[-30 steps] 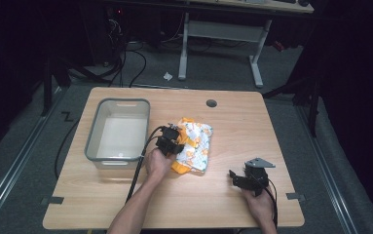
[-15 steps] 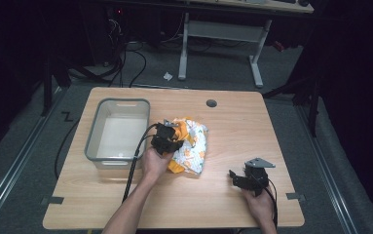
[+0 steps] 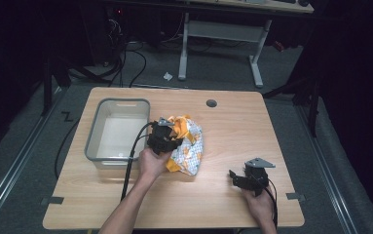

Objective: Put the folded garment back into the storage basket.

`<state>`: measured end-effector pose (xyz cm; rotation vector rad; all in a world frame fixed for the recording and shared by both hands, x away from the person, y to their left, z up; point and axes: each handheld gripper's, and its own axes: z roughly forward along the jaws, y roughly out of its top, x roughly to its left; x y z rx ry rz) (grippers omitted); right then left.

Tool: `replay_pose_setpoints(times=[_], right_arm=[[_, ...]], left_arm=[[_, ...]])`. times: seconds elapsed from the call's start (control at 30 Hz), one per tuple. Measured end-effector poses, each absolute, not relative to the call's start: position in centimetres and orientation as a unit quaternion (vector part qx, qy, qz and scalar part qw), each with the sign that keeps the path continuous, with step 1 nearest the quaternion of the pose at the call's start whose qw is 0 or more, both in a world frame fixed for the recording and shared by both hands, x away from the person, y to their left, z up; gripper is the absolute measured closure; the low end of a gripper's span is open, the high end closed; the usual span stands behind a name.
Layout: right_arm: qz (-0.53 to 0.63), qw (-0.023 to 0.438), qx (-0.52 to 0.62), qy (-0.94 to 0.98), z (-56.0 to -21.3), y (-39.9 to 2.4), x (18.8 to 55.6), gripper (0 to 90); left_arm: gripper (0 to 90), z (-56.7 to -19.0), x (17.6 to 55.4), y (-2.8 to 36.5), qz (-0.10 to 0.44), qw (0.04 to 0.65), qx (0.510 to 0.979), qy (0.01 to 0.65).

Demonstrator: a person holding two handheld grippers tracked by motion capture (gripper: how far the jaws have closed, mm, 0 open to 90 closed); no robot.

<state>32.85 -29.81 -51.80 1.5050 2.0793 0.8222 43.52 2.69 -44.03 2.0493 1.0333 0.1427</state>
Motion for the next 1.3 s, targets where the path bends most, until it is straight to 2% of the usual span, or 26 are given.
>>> replay_pose_setpoints(times=[1.3], right_arm=[[0.298, 0.221, 0.545, 0.752, -51.8, -29.8, 32.9, 26.8]], left_arm=[[76.6, -40.2, 42.3, 6.7, 0.075, 0.438, 0.798, 0.408]])
